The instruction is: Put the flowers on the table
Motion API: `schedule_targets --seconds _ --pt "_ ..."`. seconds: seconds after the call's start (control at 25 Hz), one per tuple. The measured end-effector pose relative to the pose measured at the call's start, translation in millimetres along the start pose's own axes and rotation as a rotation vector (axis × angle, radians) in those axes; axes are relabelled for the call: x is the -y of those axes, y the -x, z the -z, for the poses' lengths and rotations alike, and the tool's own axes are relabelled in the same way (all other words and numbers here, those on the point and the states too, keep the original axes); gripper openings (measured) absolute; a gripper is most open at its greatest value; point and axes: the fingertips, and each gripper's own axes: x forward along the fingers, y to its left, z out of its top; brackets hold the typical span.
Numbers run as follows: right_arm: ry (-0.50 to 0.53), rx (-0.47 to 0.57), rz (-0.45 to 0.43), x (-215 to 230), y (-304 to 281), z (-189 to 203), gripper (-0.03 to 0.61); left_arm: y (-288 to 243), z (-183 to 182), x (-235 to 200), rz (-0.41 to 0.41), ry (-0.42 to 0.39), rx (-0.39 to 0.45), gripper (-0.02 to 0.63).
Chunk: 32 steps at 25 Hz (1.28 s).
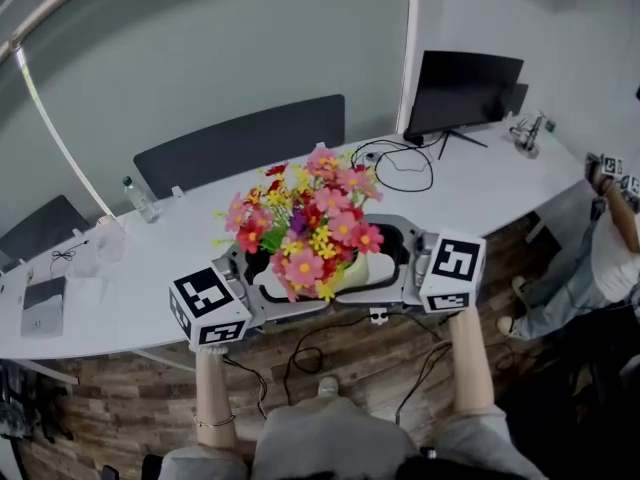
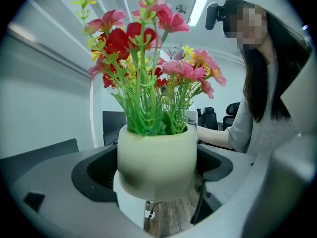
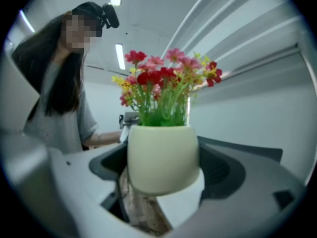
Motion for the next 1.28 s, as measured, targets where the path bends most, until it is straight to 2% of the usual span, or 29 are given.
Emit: schedule_targets --seconds 0.44,0.84,1.28 --pt "0.023 0.001 0.019 23 -8 24 0.445 -10 22 -23 0.006 -0.042 -0.005 0.472" --pt "-0.036 -0.015 0.014 64 -18 31 0.445 -19 29 -65 0.019 0.025 -0.001 0.472" --pt "-0.035 -0.031 -0.053 131 8 42 0.445 -70 23 -115 -0.045 0.042 0.006 0.472"
